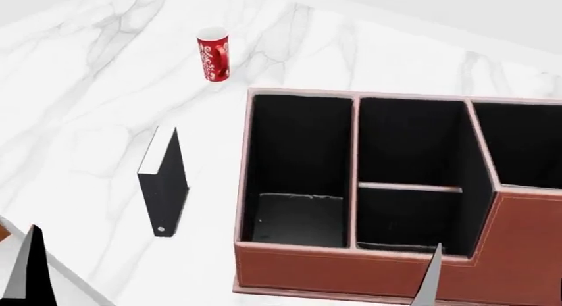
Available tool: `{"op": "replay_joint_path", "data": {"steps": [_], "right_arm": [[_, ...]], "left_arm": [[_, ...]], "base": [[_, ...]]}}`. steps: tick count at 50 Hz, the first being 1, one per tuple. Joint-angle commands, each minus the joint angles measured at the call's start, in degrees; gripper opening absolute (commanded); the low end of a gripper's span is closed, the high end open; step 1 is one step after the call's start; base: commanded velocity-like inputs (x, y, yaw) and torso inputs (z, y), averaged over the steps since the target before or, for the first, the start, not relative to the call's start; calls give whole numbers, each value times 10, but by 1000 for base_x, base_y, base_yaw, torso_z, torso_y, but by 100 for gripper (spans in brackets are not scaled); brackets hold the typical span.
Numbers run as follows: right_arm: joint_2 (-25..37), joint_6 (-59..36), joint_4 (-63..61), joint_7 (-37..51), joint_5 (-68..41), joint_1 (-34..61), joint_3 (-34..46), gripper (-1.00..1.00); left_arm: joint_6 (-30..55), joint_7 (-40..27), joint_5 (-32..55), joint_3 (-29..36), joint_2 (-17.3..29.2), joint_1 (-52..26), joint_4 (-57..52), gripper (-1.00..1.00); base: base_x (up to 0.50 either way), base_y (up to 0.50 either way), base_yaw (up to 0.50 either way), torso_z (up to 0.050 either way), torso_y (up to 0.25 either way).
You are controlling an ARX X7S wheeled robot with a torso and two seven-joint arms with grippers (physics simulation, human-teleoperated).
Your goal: Pick up the book and place it in the left compartment of the caddy.
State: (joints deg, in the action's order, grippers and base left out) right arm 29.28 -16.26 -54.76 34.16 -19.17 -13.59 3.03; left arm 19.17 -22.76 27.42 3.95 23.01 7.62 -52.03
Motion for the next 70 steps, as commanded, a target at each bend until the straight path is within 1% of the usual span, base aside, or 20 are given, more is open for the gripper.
{"op": "replay_joint_path", "data": {"steps": [1, 4, 20, 26, 27, 36, 39, 61, 70], "right_arm": [[1, -2, 1, 4, -3, 2, 0, 100], [3, 6, 3, 1, 4, -1, 3, 100], [7, -3, -1, 9, 3, 2, 5, 100], [7, -1, 1, 10, 4, 1, 5, 100], [7, -2, 1, 11, 4, 1, 5, 100], [9, -1, 0, 13, 4, -1, 5, 100], [10, -2, -2, 15, 3, -1, 5, 100], [15, -2, -3, 20, 1, 0, 7, 100], [17, -1, -4, 21, 0, 0, 8, 100]], "left_arm": [[-4, -3, 0, 1, 4, 0, 2, 100], [-2, -6, 2, 2, 5, -1, 0, 100], [-9, -9, 7, 3, 9, -1, 3, 100], [-17, -8, 20, -4, 8, 2, 5, 100], [-4, -16, 20, -3, 11, -1, 1, 100], [-6, -15, 32, -3, 14, 1, 2, 100], [-12, -12, 20, 2, 16, 2, 3, 100], [-21, -10, 20, 11, 24, 5, 2, 100], [-13, -14, 8, 22, 31, 2, -2, 100]], "base": [[0, 0, 0, 0, 0], [98, 64, 0, 0, 0], [417, 275, 0, 0, 0], [0, 0, 0, 0, 2], [0, 0, 0, 45, 0], [0, 0, 0, 49, 0], [0, 0, 0, 49, 0], [0, 0, 0, 49, 0], [0, 0, 0, 46, -133]]}}
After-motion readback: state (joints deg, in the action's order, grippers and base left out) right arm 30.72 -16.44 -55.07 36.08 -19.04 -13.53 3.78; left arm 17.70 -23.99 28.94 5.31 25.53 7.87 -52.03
